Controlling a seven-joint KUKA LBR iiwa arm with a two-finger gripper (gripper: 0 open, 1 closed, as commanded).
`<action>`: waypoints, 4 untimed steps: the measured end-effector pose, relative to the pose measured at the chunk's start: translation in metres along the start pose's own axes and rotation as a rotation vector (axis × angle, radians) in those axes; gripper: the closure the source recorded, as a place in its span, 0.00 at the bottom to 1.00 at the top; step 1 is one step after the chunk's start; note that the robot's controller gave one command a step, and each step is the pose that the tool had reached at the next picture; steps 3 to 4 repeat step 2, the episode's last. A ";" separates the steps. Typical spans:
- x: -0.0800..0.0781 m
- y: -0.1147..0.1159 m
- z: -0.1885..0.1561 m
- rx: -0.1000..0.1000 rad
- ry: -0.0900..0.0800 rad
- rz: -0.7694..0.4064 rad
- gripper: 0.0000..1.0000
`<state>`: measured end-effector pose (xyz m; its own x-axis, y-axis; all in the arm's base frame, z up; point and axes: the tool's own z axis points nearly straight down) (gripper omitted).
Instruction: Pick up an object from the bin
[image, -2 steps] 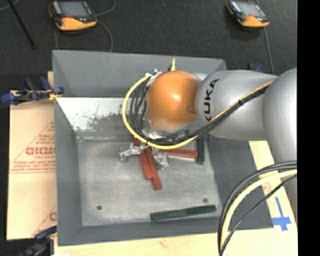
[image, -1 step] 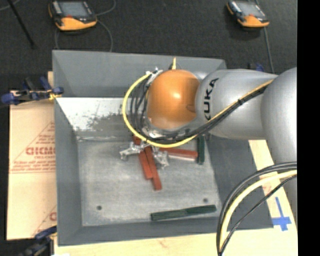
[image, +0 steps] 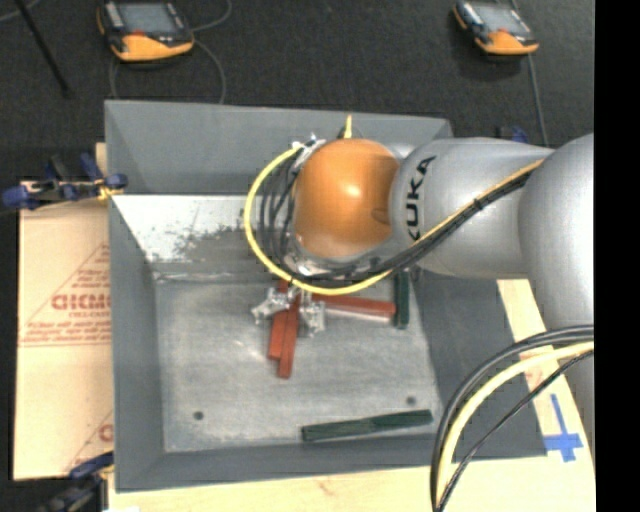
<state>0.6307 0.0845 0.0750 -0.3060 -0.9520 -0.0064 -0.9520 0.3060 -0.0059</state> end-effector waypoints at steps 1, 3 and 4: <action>0.000 -0.002 -0.010 0.000 0.000 0.009 1.00; -0.001 -0.005 -0.071 0.003 0.002 0.016 1.00; -0.001 -0.005 -0.071 0.003 0.002 0.016 1.00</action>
Offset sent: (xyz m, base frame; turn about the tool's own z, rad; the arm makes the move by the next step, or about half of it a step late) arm -0.0002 0.0001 0.0079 0.0000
